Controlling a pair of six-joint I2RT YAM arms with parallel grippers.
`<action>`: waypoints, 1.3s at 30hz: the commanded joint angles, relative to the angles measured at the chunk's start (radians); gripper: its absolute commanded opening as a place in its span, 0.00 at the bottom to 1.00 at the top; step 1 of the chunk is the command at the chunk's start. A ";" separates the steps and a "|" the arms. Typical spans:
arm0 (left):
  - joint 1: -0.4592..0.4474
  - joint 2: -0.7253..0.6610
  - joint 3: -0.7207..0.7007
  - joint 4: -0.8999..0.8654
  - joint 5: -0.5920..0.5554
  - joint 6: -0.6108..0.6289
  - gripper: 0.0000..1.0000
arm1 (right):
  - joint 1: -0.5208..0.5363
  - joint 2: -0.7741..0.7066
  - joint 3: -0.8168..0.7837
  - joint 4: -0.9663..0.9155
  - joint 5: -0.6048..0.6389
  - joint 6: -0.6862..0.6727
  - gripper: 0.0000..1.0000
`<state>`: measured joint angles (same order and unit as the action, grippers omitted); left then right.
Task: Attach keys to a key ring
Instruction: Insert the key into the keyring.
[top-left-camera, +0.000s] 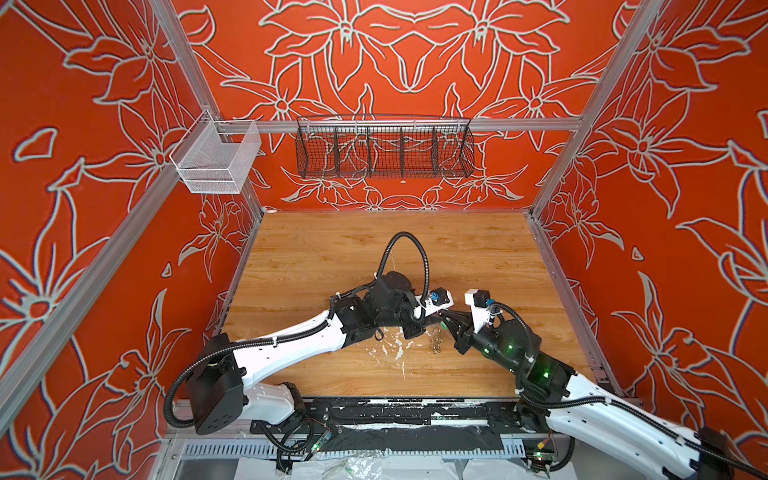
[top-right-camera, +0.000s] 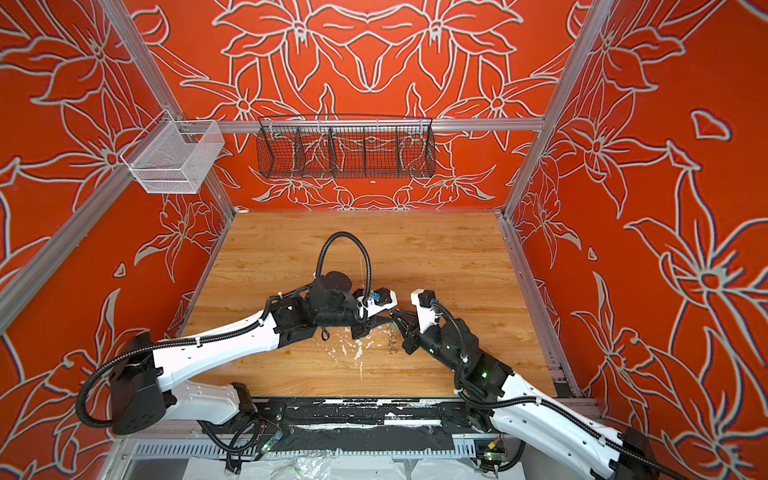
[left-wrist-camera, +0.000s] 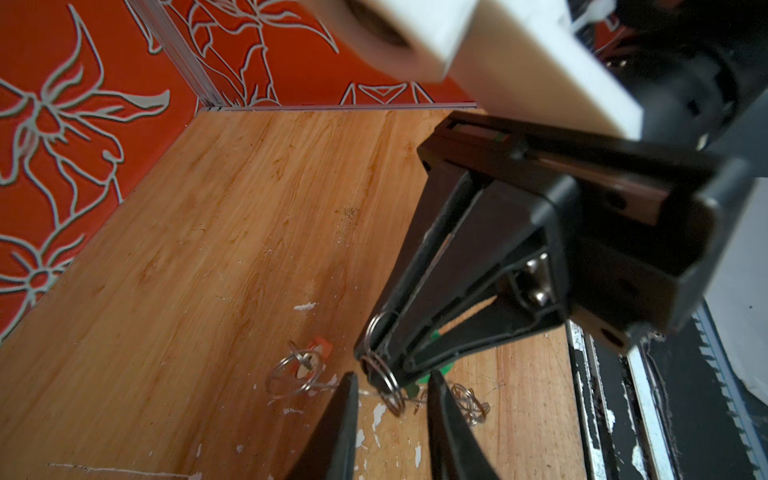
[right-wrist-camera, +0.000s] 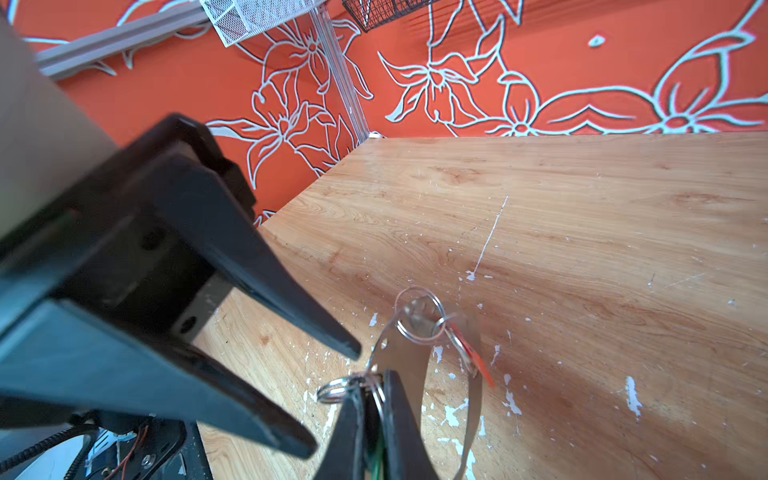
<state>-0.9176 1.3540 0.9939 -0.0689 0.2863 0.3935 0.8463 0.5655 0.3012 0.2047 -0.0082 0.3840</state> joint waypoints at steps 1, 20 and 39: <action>-0.007 0.022 0.025 -0.011 -0.026 0.019 0.29 | -0.001 -0.024 -0.010 0.041 -0.024 0.021 0.00; -0.009 0.005 0.011 -0.002 -0.040 0.040 0.00 | -0.001 -0.034 -0.030 0.035 0.048 0.030 0.00; -0.009 -0.111 -0.149 0.186 -0.015 0.081 0.02 | -0.002 0.011 -0.039 0.100 0.011 0.047 0.00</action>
<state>-0.9257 1.2484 0.8120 0.1364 0.2516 0.4541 0.8589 0.5713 0.2600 0.2802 -0.0307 0.4271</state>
